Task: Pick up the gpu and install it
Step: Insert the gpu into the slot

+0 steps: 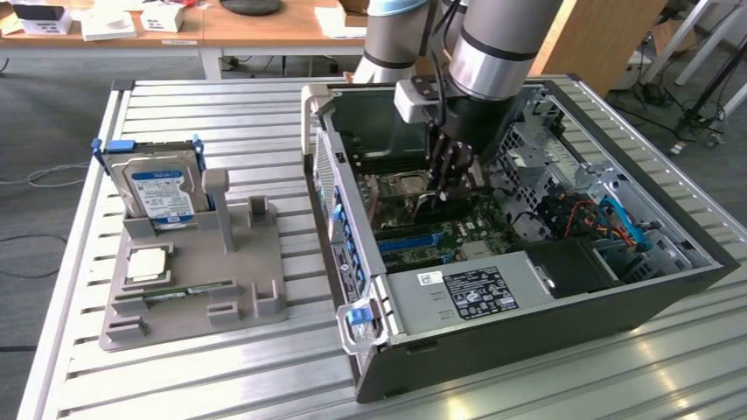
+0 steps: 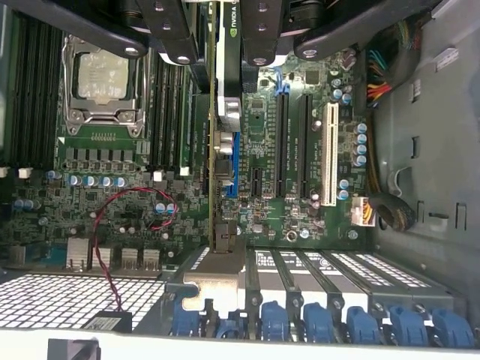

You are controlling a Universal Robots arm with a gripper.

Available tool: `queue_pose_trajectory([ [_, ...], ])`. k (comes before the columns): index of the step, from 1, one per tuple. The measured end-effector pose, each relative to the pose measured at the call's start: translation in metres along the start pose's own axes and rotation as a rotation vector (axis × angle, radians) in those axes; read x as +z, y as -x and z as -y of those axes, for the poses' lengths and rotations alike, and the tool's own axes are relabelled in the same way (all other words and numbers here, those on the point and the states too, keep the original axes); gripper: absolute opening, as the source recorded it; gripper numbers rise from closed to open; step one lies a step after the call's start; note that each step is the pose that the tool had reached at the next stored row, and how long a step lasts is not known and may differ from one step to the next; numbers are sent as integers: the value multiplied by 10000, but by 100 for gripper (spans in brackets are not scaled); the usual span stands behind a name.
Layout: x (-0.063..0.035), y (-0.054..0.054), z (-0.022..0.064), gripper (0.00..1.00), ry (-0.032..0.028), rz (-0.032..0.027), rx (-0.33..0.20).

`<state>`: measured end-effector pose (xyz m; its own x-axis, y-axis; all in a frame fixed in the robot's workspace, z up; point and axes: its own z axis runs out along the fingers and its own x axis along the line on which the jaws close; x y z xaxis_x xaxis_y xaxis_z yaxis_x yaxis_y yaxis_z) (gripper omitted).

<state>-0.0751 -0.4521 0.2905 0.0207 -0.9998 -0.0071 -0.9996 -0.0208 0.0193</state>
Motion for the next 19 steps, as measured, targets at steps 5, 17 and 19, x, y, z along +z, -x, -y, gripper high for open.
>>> queue_pose_trajectory([
  [5, 2, 0, -2, 27, 0, 1, 1],
  [17, 3, 1, -56, 27, -1, 1, 0],
  [19, 4, 1, -58, 27, -1, 1, 0],
])
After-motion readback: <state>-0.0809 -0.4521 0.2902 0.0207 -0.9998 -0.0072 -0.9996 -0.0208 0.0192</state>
